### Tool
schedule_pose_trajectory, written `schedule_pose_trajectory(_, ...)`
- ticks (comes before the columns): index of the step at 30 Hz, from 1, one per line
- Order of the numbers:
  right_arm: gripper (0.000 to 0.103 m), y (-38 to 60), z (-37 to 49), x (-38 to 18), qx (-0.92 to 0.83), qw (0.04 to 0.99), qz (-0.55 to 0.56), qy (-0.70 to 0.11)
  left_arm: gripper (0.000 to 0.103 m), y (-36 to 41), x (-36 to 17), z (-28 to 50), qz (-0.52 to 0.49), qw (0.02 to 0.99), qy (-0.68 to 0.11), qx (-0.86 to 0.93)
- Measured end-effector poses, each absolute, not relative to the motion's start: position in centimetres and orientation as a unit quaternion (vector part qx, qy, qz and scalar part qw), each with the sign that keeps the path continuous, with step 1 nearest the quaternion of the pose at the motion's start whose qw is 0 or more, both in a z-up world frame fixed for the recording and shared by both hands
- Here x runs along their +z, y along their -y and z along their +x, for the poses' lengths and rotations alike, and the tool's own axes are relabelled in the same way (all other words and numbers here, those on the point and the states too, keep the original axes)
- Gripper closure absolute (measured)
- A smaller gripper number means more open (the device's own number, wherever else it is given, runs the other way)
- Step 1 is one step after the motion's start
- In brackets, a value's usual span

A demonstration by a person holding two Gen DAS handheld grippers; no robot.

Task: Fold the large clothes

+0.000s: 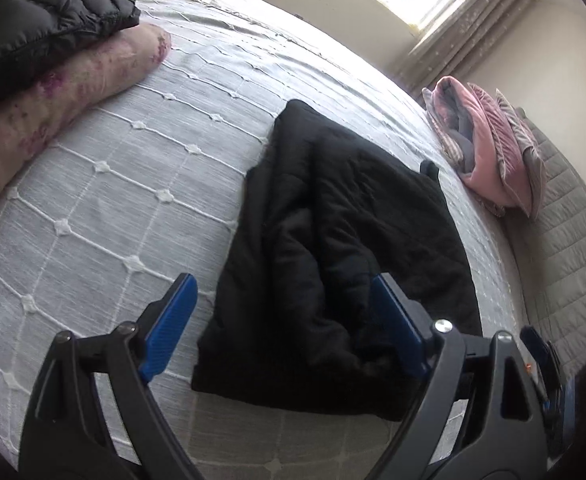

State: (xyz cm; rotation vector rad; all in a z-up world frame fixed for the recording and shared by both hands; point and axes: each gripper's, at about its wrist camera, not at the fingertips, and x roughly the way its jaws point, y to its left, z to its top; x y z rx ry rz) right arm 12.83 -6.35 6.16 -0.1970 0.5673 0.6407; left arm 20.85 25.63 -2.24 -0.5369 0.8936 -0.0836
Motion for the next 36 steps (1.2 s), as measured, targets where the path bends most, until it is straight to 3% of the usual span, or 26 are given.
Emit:
schedule_pose_trajectory(5, 0.029, 12.2, 16.8, 2.9, 0.249, 0.903, -0.032, -0.349, 0.014, -24.1, -0.9, 19.8, -0.249, 0.875, -0.413, -0.043)
schedule_pose_trajectory(7, 0.041, 12.1, 17.3, 2.2, 0.244, 0.895, -0.022, -0.371, 0.014, -24.1, -0.3, 19.3, -0.252, 0.879, -0.403, -0.044)
schedule_pose_trajectory(9, 0.045, 11.9, 17.9, 1.6, 0.263, 0.882, 0.003, -0.39, 0.014, -23.6, -0.4, 19.4, -0.224, 0.883, -0.41, -0.036)
schedule_pose_trajectory(17, 0.045, 11.2, 17.9, 0.1, 0.244, 0.882, -0.019, -0.403, 0.011, -21.2, -2.1, 20.3, -0.168, 0.881, -0.442, 0.003)
schedule_pose_trajectory(23, 0.044, 10.2, 17.9, -1.0, 0.229, 0.886, -0.031, -0.402, 0.011, -22.8, -1.2, 19.3, -0.201, 0.881, -0.427, 0.021)
schedule_pose_trajectory(34, 0.044, 10.3, 18.2, -1.0, 0.226, 0.884, -0.028, -0.408, 0.011, -17.4, -2.9, 20.8, -0.098, 0.883, -0.458, 0.035)
schedule_pose_trajectory(36, 0.044, 10.3, 18.1, -1.0, 0.226, 0.884, -0.027, -0.408, 0.025, -18.1, -3.1, 21.1, -0.125, 0.883, -0.449, 0.052)
